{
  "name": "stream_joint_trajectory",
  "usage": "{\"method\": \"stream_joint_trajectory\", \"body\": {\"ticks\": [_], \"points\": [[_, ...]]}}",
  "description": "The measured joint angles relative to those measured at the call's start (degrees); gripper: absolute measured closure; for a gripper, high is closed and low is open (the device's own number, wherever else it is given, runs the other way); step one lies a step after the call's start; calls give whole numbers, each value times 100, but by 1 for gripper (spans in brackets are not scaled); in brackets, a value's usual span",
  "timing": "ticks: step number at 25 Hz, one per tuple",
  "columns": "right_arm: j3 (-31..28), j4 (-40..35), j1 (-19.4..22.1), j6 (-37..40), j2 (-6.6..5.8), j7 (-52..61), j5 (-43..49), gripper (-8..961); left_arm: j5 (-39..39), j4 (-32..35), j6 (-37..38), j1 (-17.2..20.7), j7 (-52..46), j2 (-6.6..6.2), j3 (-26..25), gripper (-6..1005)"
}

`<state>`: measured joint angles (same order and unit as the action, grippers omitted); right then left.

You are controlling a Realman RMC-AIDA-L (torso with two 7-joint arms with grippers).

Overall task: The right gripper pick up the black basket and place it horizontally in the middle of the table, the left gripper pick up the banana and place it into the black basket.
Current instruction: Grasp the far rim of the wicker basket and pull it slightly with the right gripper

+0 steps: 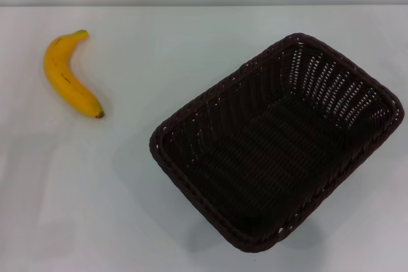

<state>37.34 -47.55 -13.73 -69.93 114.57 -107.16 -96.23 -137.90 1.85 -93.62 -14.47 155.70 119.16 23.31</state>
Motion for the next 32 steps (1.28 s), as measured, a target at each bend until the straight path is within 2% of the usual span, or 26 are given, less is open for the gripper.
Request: {"method": "stream_joint_trajectory", "body": {"ticks": [3,5,7,12,15,16,17,20,23,32], "points": [[265,-1191,-257,45,-68,1635,1442,215,12,-14,-2,21,-4,4,13,111],[324,-1805,-561,-294,-115,2529,2303,216,19,-35,12,40,-9,6,17,111],[374,-2314,-1035,-874,-218,3479,3189,216,28,-46,43,59,-12,7,23,111],[879,-2677,-2325,-2307,-557,5246,4849,224,182,-54,46,84,-39,18,37,111],[1045,-2587,-3035,-3065,-628,6024,5722,232,396,-61,9,60,-93,19,37,111],[1045,-2587,-3035,-3065,-628,6024,5722,234,453,-63,-10,52,-121,20,37,111],[1054,-2523,-3202,-3199,-606,6094,5936,237,491,-66,-29,58,-154,20,37,111],[1115,-2199,-3776,-3436,-480,6289,6631,245,536,-65,-109,159,-283,20,35,111],[1200,-1895,-4114,-3426,-373,6439,7157,253,551,-74,-202,235,-301,27,34,111],[1355,-1059,-4618,-3030,-5,6613,8004,276,620,-138,-244,367,-300,34,33,111]]}}
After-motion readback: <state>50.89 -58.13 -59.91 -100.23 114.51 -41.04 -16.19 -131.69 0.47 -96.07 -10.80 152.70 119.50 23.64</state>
